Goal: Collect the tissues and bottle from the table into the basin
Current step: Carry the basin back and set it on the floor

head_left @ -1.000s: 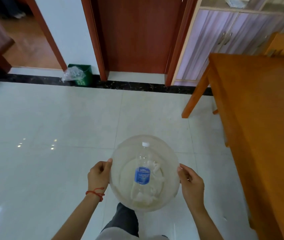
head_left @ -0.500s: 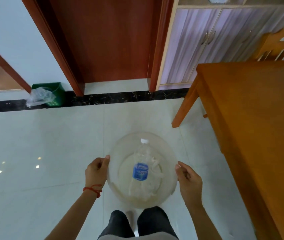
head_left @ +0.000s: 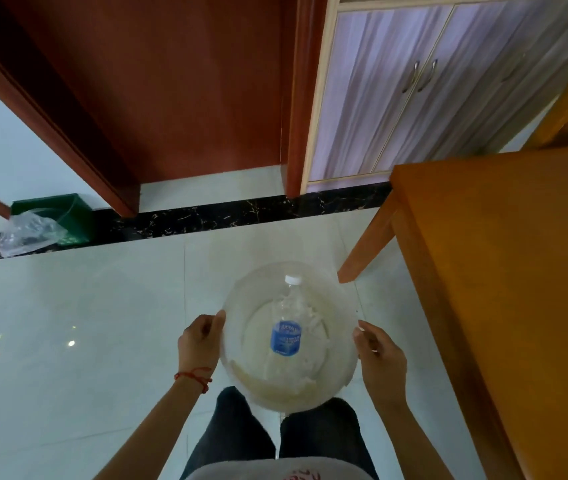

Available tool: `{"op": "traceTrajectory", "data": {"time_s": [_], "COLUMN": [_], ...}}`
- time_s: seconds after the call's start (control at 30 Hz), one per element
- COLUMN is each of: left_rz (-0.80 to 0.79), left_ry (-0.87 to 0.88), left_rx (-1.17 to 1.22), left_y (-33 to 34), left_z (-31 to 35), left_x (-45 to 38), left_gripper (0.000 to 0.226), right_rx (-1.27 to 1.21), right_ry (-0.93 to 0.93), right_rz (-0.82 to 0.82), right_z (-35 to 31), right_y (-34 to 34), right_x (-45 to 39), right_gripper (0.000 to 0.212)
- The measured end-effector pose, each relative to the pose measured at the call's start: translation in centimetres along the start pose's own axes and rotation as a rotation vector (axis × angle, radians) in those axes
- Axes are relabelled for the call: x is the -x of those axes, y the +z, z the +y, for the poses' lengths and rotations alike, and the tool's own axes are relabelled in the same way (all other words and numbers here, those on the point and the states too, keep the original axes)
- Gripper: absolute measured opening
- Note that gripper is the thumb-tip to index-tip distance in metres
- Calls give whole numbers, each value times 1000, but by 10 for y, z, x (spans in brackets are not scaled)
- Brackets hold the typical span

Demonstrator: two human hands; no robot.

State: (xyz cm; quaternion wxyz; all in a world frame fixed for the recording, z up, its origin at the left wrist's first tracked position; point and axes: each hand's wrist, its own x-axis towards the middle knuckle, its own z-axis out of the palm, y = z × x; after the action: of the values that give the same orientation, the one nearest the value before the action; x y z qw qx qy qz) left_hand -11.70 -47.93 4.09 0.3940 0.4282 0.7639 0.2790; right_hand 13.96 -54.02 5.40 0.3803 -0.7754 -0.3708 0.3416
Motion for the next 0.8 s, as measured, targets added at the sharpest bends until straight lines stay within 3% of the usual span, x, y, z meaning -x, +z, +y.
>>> {"op": "traceTrajectory", "data": {"time_s": [0.33, 0.63, 0.8], "left_rz": [-176, -305, -352], "left_ry": [21, 27, -46], "left_rx": [-147, -224, -221], "left_y": [106, 222, 286], "left_z": [1, -77, -132], "left_x": [-136, -242, -288], "left_gripper": [31, 24, 25], "right_rx": [-92, 8, 43], "right_ry": [259, 377, 424], "right_rz": [167, 314, 302], "right_z": [62, 182, 259], "right_y": [68, 149, 186], "right_x": [-110, -196, -239], "right_gripper": [16, 19, 20]}}
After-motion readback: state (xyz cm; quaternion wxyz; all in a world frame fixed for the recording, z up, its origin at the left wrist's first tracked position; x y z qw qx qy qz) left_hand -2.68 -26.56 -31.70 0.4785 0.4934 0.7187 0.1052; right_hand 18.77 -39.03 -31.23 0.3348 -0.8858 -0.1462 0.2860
